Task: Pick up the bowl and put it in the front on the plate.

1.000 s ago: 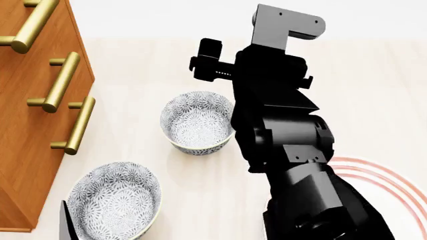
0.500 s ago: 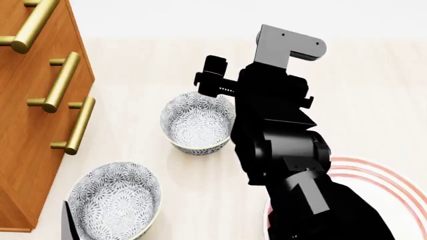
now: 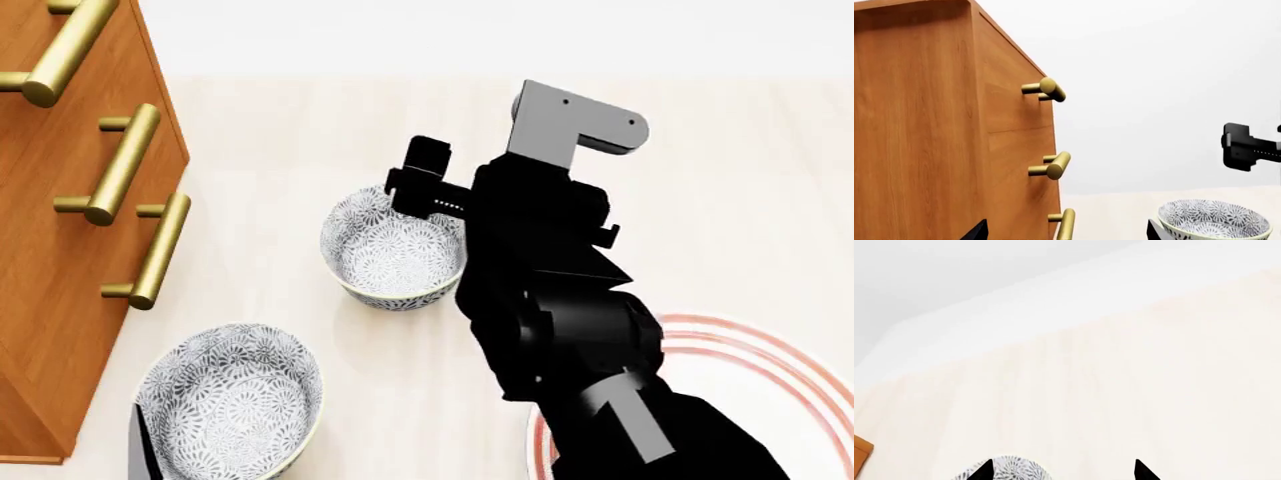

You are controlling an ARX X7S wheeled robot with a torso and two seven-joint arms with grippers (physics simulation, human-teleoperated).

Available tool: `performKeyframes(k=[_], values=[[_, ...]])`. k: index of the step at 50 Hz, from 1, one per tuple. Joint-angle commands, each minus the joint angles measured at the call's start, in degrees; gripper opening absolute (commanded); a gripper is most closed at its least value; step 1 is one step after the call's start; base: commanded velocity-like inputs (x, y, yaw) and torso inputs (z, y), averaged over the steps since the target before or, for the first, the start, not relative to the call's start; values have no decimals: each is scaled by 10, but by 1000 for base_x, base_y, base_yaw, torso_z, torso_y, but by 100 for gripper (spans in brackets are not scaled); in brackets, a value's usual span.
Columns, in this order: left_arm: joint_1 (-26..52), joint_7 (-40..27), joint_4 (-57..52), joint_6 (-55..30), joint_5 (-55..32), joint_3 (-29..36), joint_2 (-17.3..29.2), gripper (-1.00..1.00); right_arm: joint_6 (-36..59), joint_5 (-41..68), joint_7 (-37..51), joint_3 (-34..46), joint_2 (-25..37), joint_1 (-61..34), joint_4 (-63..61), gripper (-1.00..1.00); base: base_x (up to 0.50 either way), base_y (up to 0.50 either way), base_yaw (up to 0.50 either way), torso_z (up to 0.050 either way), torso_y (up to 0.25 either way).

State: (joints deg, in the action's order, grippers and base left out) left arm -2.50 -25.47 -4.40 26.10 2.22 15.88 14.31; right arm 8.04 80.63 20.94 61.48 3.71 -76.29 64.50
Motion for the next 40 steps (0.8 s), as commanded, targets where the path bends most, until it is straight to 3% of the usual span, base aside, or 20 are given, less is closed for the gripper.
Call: performKeyframes(k=[1,40], values=[[1,4,2,-1,2,-2,-3,100,2,1,6,-3,6,14,-29,100,0,0,0,0,0],[6,-2,6,-9,-4,8,4,100,8,9,47,-3,44,61,-140,100,0,0,0,0,0]])
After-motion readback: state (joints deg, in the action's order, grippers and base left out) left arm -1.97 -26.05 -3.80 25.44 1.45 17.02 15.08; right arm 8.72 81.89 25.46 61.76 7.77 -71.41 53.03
